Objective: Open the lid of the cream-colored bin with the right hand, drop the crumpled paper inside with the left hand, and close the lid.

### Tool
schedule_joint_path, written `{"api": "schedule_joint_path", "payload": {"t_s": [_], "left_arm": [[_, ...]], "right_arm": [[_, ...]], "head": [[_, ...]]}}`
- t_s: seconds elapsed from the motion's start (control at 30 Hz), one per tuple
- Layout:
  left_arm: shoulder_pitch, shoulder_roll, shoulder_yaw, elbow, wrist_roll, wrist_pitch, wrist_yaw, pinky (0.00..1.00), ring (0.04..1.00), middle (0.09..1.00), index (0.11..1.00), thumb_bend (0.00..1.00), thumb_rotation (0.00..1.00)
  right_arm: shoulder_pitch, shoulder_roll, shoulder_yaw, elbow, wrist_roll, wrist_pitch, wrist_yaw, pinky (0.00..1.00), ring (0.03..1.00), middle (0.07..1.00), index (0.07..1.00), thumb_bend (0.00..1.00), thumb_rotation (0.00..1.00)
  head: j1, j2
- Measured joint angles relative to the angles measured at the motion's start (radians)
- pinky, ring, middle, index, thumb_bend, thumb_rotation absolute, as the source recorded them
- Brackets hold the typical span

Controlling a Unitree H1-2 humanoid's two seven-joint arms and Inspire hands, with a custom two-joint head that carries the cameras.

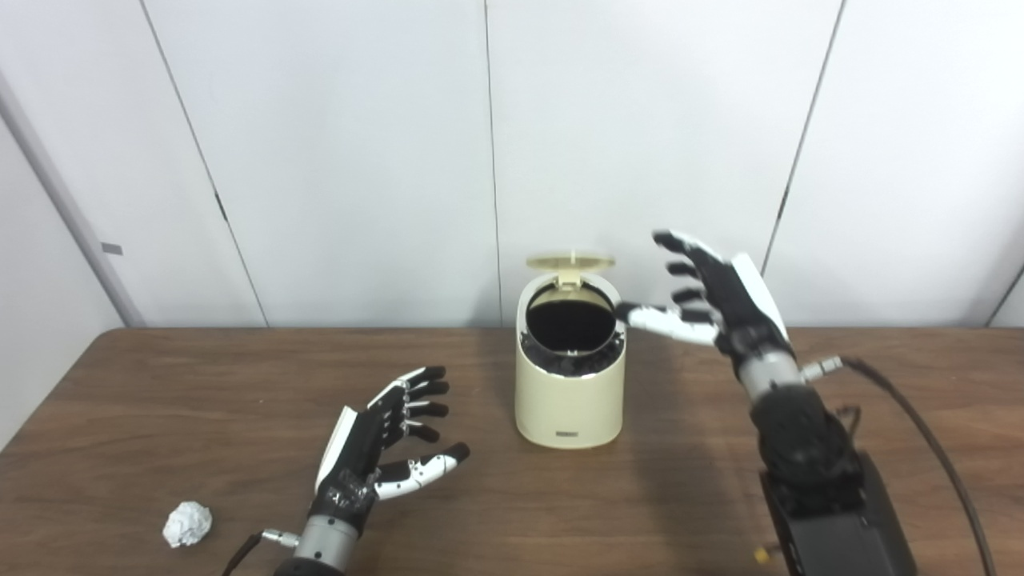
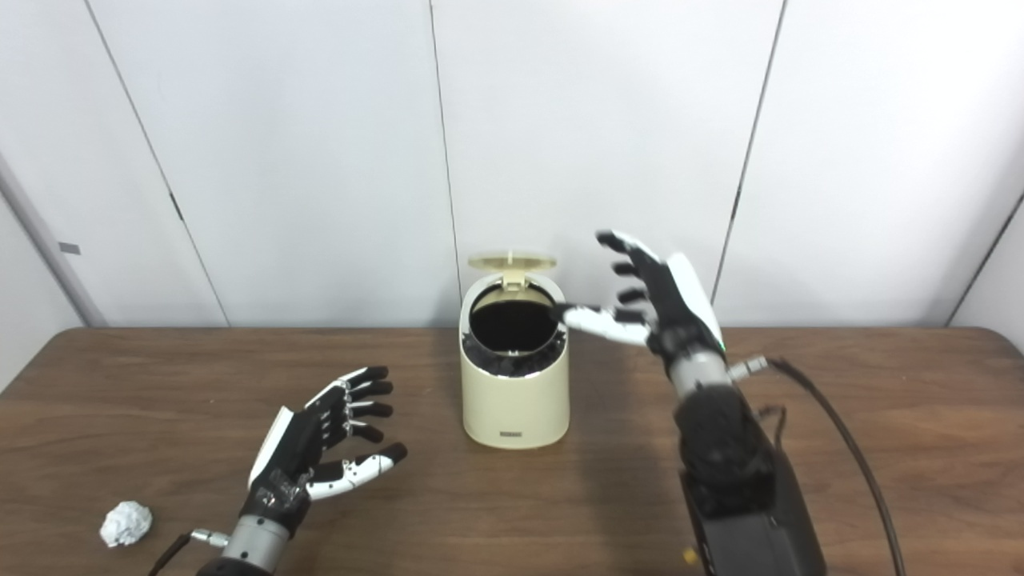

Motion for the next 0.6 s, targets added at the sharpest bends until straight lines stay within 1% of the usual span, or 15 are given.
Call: {"api": "schedule_joint_path", "payload": {"t_s": [0.03,0.1,0.13,0.17,0.2,0.33,0.37,0.47,0.57,0.6], "left_arm": [[0.000,0.000,0.000,0.000,0.000,0.000,0.000,0.59,0.716,0.797,0.826,0.63,0.00],[0.000,-0.001,-0.001,0.000,0.001,0.000,0.000,0.59,0.714,0.798,0.826,0.63,0.00],[0.000,-0.001,-0.001,0.000,0.002,0.000,0.000,0.59,0.714,0.798,0.826,0.63,0.00],[0.000,-0.001,0.000,0.000,0.002,0.000,0.000,0.60,0.715,0.800,0.827,0.63,0.00],[0.000,-0.001,0.000,0.000,0.002,0.000,0.001,0.60,0.716,0.800,0.827,0.63,0.00],[0.000,0.000,0.003,-0.001,0.002,0.000,0.001,0.62,0.716,0.799,0.828,0.63,0.00],[0.000,0.000,0.003,-0.001,0.002,0.000,0.001,0.62,0.717,0.799,0.829,0.63,0.00],[0.000,0.000,0.003,-0.003,0.001,0.000,0.001,0.61,0.718,0.800,0.827,0.63,0.00],[0.000,-0.001,0.002,-0.014,0.001,0.000,0.001,0.61,0.717,0.800,0.825,0.63,0.00],[0.001,-0.002,0.002,-0.021,0.003,0.000,0.002,0.61,0.714,0.797,0.824,0.63,0.02]], "right_arm": [[0.022,-0.003,-0.003,-0.002,0.013,-0.005,0.000,0.69,0.873,0.981,0.841,0.66,0.40],[0.058,-0.013,-0.009,-0.005,0.045,-0.046,-0.002,0.67,0.822,0.895,0.853,0.71,0.42],[0.074,-0.019,-0.012,-0.007,0.056,-0.069,-0.003,0.67,0.814,0.881,0.855,0.72,0.43],[0.091,-0.027,-0.013,-0.007,0.066,-0.092,-0.007,0.69,0.816,0.870,0.862,0.74,0.45],[0.108,-0.036,-0.012,-0.007,0.071,-0.118,-0.011,0.70,0.813,0.863,0.868,0.76,0.46],[0.176,-0.066,-0.005,-0.007,0.083,-0.196,-0.016,0.68,0.814,0.871,0.890,0.82,0.48],[0.189,-0.071,-0.002,-0.006,0.088,-0.209,-0.016,0.69,0.821,0.879,0.894,0.83,0.49],[0.218,-0.079,0.006,-0.005,0.099,-0.249,-0.016,0.70,0.838,0.891,0.897,0.88,0.46],[0.236,-0.085,0.010,-0.002,0.117,-0.291,-0.010,0.74,0.866,0.910,0.913,0.88,0.42],[0.242,-0.090,0.011,-0.002,0.125,-0.306,-0.005,0.75,0.873,0.919,0.918,0.89,0.40]], "head": [[0.000,0.000],[0.000,0.000],[0.003,0.000],[0.003,0.000],[0.003,0.000],[0.006,0.002],[0.012,0.002],[0.018,0.003],[0.060,-0.001],[0.130,-0.011]]}}
